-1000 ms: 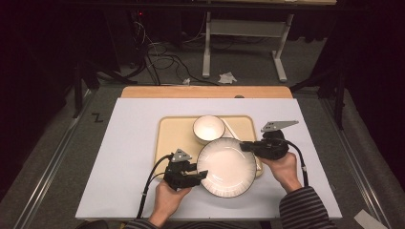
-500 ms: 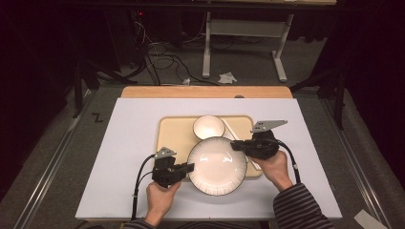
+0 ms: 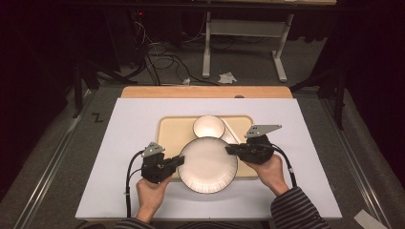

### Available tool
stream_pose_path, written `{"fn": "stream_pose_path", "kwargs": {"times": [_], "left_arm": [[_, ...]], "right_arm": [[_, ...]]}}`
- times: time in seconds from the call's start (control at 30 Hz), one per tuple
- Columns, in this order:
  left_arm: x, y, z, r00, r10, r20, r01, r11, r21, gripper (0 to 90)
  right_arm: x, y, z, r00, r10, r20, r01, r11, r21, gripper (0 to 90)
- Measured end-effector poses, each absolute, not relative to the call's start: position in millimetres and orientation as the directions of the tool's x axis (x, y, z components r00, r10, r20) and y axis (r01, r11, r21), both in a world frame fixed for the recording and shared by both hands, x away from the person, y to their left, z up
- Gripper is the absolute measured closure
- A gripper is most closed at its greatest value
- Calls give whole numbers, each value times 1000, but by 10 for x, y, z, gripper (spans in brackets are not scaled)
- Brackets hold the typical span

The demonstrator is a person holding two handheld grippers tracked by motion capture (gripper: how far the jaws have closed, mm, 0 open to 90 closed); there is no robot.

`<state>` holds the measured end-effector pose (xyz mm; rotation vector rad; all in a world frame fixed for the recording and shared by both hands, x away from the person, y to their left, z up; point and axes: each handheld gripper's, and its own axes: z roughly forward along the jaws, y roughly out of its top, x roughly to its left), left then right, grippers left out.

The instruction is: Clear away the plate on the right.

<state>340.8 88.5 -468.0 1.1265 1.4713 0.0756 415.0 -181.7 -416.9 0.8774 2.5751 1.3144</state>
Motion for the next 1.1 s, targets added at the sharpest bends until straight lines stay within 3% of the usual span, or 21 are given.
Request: {"fn": "stream_pose_path", "kwargs": {"times": [0.23,0.37,0.57,0.67,0.83,1.1], "left_arm": [[3408,1053,-4572,209,650,-731,512,564,648,855],[3403,1102,-4543,226,668,-709,500,545,673,855],[3426,1122,-4513,246,667,-703,498,535,682,855],[3449,1158,-4500,240,671,-702,498,535,682,853],[3514,1311,-4468,215,665,-715,488,561,669,853],[3607,1621,-4381,154,654,-741,473,610,636,849]], "right_arm": [[4094,-1749,-4177,-836,531,137,423,465,777,661],[4050,-1679,-4193,-843,525,117,408,482,775,613],[4013,-1695,-4183,-836,530,142,423,457,783,585],[3999,-1754,-4156,-833,533,152,420,429,800,638],[4009,-1931,-4128,-807,558,194,446,361,819,635],[4085,-2388,-4167,-705,675,218,520,283,805,579]]}}
